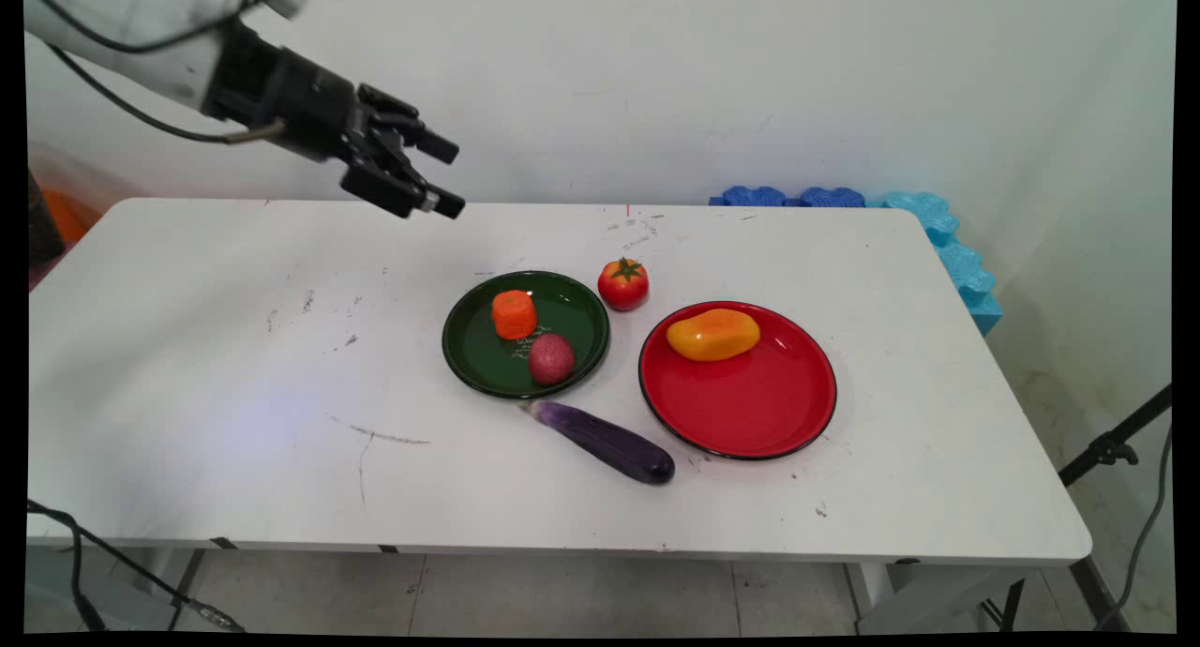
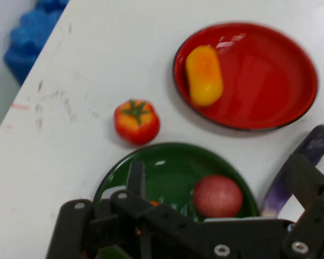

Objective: Pick up the mandarin from the green plate

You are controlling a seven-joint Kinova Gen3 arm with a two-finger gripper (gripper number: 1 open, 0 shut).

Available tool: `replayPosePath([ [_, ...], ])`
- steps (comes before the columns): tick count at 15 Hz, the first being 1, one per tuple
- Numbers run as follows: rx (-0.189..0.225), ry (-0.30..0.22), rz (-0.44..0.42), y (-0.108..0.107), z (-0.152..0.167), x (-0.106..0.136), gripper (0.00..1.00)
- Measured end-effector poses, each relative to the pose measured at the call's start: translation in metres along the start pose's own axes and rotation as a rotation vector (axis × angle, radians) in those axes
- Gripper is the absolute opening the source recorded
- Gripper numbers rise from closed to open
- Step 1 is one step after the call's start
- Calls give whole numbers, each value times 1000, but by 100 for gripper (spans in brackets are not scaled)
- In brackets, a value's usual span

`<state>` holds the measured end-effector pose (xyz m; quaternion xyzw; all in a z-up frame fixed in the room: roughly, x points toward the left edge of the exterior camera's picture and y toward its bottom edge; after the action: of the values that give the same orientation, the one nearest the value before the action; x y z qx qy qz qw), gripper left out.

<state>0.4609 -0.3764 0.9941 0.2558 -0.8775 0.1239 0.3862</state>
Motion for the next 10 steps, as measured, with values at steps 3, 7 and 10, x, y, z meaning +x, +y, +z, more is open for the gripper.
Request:
replayPosePath([
  [3, 30, -92, -18, -7, 25, -14, 100],
  [7, 43, -192, -11, -13, 64, -38, 100],
  [10, 57, -235, -5, -19, 93, -53, 100],
])
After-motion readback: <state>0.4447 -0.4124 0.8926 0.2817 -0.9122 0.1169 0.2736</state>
